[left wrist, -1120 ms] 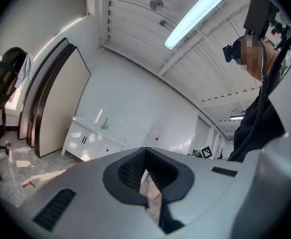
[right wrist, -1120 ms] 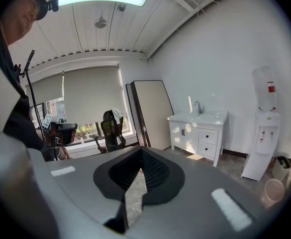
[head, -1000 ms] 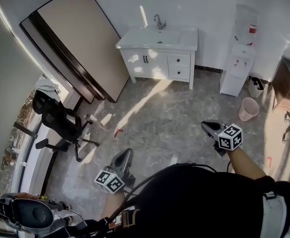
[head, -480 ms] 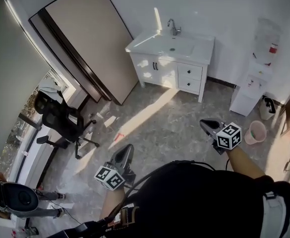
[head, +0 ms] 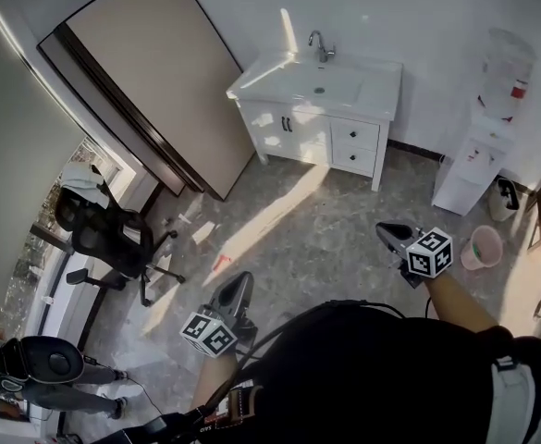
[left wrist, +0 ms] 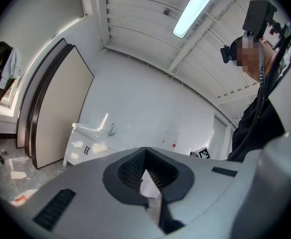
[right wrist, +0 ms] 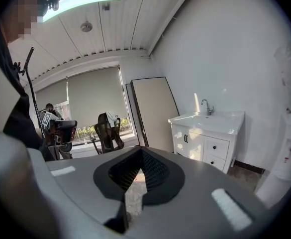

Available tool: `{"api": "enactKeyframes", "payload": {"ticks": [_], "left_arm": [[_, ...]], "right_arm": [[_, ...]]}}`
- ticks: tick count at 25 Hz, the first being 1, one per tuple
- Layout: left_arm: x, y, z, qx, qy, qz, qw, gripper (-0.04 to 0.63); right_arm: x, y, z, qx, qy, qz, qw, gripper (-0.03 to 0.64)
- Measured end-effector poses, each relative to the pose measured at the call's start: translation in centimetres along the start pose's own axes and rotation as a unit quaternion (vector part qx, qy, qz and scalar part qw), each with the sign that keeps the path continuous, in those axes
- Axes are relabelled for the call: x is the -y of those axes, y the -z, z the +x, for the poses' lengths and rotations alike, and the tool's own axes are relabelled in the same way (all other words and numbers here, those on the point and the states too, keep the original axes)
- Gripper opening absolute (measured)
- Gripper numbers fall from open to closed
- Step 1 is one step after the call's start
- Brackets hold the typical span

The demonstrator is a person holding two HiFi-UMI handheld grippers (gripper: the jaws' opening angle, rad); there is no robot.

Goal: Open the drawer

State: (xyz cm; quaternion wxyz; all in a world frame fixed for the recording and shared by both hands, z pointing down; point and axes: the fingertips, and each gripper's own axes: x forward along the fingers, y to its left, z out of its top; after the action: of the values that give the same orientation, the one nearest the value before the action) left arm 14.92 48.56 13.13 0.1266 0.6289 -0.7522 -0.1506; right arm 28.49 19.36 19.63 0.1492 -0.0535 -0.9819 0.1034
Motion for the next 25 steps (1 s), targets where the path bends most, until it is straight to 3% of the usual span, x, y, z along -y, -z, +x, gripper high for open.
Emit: {"api": "enactKeyframes", "payload": {"ticks": [4, 15, 20, 25], "left_arm": [[-4.6, -1.5, 1.7, -0.004, 0.027, 0.0, 0.9996, -0.009], [-21.0, -12.0, 3.0, -0.007, 0.068, 0.022, 0.9974, -0.009], [-27.0, -13.8, 2.7, -0.016, 0.059, 0.016, 0.998, -0.009], [-30.4, -14.3, 4.0, -0.019, 0.051, 0.009, 0.9985, -0.009]], "right_arm": [[0.6, -1.4, 3.7, 0.004, 0.024, -0.001, 1.0, 0.002], [-1.3, -9.4, 18.1, 0.027, 0.072, -0.005, 0.997, 0.002], [-2.3, -10.2, 24.5, 0.014, 0.066, -0.008, 0.998, 0.002], [-0.7, -10.9, 28.1, 0.005, 0.062, -0.005, 0.998, 0.002]]}}
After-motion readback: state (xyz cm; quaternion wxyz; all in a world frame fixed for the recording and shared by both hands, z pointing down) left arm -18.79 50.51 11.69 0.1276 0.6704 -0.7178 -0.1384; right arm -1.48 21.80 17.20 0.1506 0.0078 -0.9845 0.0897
